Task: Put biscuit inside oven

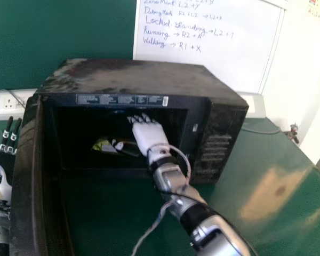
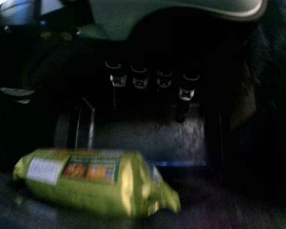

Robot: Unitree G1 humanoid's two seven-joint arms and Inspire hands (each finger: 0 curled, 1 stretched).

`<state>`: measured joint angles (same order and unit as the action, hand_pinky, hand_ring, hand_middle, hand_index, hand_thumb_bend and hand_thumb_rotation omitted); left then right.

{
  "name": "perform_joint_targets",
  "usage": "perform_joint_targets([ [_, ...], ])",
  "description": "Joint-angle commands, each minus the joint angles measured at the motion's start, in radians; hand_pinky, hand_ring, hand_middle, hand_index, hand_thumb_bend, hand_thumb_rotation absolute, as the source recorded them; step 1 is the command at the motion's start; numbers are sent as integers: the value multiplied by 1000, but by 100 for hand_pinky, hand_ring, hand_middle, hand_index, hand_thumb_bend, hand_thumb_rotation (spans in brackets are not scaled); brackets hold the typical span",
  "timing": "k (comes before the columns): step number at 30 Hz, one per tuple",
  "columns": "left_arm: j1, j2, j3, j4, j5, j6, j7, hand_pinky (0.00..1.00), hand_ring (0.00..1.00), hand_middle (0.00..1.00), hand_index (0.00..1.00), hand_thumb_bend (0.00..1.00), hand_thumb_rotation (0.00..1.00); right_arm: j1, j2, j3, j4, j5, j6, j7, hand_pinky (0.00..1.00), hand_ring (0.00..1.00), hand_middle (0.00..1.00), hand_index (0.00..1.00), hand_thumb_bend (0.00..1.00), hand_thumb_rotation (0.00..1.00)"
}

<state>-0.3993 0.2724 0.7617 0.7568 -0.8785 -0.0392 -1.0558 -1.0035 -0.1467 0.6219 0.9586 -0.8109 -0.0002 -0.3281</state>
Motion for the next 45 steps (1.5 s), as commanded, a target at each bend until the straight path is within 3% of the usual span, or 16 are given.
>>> perform_joint_targets([
  [1,58,-49,-2,55,-5,13,0,0,16,41,85,15,73,32,-25,-15,-60,6,8,27,86,93,96,94,85,47],
  [5,58,-50,-1,51,-8,22,9,0,17,42,85,15,72,75,-54,-23,-141,3,18,64,87,92,96,94,86,48],
  [7,57,-49,0,54,-9,22,1,0,17,42,84,15,67,95,-67,-26,-170,0,16,63,86,91,96,93,86,47],
  [18,51,-44,0,68,-4,14,2,0,16,42,85,16,72,209,-145,-68,-356,1,39,125,94,92,94,94,85,52],
  [32,46,-40,-1,72,-2,14,9,0,16,42,85,14,66,380,-220,-134,-558,-10,74,196,94,92,94,95,86,47],
  [45,43,-41,-4,75,1,11,16,0,16,41,86,16,61,473,-262,-211,-552,75,-106,162,86,89,91,93,84,42],
])
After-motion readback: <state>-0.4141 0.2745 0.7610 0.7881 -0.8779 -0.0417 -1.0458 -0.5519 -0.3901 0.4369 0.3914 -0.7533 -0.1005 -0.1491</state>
